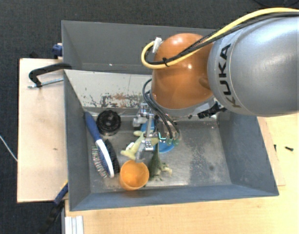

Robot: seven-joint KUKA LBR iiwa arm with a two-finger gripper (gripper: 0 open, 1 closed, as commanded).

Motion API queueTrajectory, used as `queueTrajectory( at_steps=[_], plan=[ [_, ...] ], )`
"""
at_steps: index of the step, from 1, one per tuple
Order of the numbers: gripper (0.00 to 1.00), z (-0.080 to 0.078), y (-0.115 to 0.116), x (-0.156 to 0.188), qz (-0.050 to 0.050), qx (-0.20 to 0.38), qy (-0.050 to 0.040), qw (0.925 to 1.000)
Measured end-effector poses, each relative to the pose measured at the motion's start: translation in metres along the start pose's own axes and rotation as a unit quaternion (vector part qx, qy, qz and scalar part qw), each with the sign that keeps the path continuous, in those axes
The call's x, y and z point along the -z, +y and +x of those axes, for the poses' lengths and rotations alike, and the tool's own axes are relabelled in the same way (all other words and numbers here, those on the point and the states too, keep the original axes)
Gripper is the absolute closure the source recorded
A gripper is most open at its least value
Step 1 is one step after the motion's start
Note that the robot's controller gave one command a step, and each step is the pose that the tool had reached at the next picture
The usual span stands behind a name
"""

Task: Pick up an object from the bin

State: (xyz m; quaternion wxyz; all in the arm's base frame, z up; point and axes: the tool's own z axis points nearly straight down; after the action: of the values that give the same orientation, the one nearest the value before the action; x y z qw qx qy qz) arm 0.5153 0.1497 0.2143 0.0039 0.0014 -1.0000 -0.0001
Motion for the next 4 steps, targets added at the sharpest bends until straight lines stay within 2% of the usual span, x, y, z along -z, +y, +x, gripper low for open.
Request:
queueTrajectory(
  at_steps=[1,2,3,4],
  plan=[
    [0.00,-0.017,-0.036,-0.057,-0.002,-0.023,-0.0085,0.9997],
    [0.00,-0.028,-0.044,-0.083,-0.001,-0.046,-0.0078,0.9989],
    [0.00,-0.055,-0.056,-0.131,-0.002,-0.086,-0.0062,0.9963],
    [1.00,-0.052,-0.058,-0.132,0.000,-0.086,0.0028,0.9963]
  ],
)
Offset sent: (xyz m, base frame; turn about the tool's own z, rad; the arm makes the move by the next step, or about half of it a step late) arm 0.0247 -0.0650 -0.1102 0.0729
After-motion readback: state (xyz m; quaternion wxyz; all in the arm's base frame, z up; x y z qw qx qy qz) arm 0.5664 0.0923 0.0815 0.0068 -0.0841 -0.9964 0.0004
